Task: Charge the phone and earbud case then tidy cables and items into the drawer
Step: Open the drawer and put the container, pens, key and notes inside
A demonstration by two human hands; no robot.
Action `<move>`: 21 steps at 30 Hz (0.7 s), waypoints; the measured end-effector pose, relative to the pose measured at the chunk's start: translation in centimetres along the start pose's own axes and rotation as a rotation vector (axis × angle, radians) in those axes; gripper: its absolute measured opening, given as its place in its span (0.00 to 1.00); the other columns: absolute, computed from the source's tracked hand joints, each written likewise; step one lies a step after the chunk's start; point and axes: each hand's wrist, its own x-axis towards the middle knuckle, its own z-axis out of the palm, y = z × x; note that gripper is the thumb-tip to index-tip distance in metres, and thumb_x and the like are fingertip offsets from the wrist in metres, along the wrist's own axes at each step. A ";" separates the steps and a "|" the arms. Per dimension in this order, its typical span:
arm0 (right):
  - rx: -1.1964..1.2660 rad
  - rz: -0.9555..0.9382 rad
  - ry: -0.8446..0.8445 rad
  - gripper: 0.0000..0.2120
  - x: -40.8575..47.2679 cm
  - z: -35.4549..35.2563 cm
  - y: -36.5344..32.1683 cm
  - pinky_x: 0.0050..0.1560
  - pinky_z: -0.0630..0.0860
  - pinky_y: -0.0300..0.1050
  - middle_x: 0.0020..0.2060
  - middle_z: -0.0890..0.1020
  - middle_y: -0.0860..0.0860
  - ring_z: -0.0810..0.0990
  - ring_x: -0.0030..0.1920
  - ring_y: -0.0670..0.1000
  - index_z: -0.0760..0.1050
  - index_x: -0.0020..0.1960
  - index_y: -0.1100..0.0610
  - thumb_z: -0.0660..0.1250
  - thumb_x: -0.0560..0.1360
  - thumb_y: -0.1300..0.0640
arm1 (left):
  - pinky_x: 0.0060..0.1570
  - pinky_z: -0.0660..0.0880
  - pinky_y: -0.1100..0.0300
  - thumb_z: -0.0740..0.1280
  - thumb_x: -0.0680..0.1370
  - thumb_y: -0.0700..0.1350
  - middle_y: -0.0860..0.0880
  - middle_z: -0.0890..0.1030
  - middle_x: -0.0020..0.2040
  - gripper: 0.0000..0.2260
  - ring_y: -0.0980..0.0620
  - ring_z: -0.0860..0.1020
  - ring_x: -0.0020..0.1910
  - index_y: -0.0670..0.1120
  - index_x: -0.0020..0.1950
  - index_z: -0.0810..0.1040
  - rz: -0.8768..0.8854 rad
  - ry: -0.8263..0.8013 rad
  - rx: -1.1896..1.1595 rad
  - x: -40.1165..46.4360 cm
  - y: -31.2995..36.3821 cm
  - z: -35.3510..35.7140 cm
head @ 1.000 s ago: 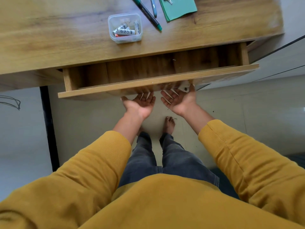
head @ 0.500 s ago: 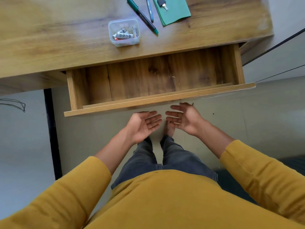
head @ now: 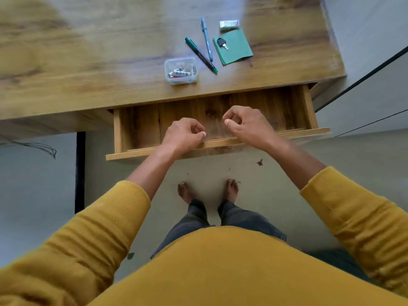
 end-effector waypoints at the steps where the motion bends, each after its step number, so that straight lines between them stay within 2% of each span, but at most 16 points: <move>1: -0.047 0.007 -0.029 0.09 0.5 0.4 0.1 0.46 0.77 0.42 0.51 0.82 0.46 0.81 0.51 0.47 0.80 0.62 0.50 0.65 0.84 0.50 | 0.57 0.82 0.51 0.71 0.82 0.52 0.52 0.86 0.55 0.10 0.52 0.83 0.54 0.52 0.60 0.86 -0.003 -0.061 0.042 0.4 0.1 0.2; 2: -0.105 0.018 -0.078 0.10 1.0 0.8 0.2 0.48 0.78 0.45 0.53 0.82 0.47 0.81 0.52 0.48 0.80 0.63 0.49 0.65 0.84 0.49 | 0.59 0.82 0.50 0.71 0.82 0.52 0.50 0.86 0.57 0.12 0.51 0.83 0.56 0.50 0.63 0.85 -0.001 -0.117 0.081 0.7 0.3 0.5; 4: -0.219 0.049 -0.199 0.12 1.3 1.5 0.5 0.52 0.81 0.51 0.54 0.83 0.48 0.81 0.52 0.51 0.80 0.62 0.50 0.64 0.83 0.47 | 0.53 0.80 0.53 0.68 0.83 0.52 0.48 0.85 0.58 0.12 0.49 0.82 0.53 0.49 0.62 0.85 -0.011 -0.182 0.138 0.6 0.6 0.8; 6: -0.302 0.069 -0.281 0.14 1.3 2.1 0.7 0.50 0.81 0.54 0.51 0.84 0.53 0.81 0.48 0.54 0.80 0.58 0.53 0.59 0.84 0.46 | 0.47 0.78 0.54 0.66 0.84 0.52 0.47 0.85 0.55 0.11 0.49 0.82 0.50 0.48 0.58 0.85 -0.020 -0.173 0.150 0.4 0.5 1.1; 10: -0.365 0.075 -0.303 0.18 0.9 2.4 0.7 0.43 0.76 0.50 0.45 0.82 0.53 0.79 0.43 0.53 0.79 0.55 0.54 0.55 0.85 0.44 | 0.54 0.80 0.51 0.66 0.84 0.55 0.48 0.84 0.54 0.14 0.48 0.82 0.52 0.48 0.60 0.85 -0.026 -0.145 0.135 -0.4 0.1 1.3; 16: -0.375 0.083 -0.393 0.15 0.2 2.6 0.7 0.41 0.77 0.48 0.47 0.83 0.52 0.81 0.45 0.53 0.81 0.57 0.52 0.59 0.83 0.46 | 0.57 0.83 0.47 0.69 0.81 0.54 0.50 0.85 0.55 0.12 0.50 0.82 0.52 0.50 0.57 0.87 -0.039 -0.201 0.128 -0.8 -0.7 1.7; 19: -0.331 0.097 -0.385 0.14 -0.5 3.3 1.1 0.48 0.81 0.50 0.51 0.84 0.52 0.82 0.48 0.53 0.82 0.58 0.52 0.62 0.82 0.47 | 0.57 0.83 0.48 0.70 0.80 0.54 0.51 0.85 0.56 0.11 0.50 0.82 0.53 0.51 0.56 0.87 -0.011 -0.241 0.135 -1.2 -1.2 1.8; 21: -0.306 0.130 -0.371 0.14 -1.1 3.7 1.0 0.48 0.81 0.50 0.52 0.84 0.52 0.82 0.49 0.52 0.83 0.58 0.52 0.63 0.81 0.48 | 0.55 0.81 0.51 0.70 0.81 0.54 0.50 0.85 0.57 0.11 0.50 0.82 0.53 0.51 0.58 0.87 0.009 -0.279 0.141 -1.8 -1.4 1.8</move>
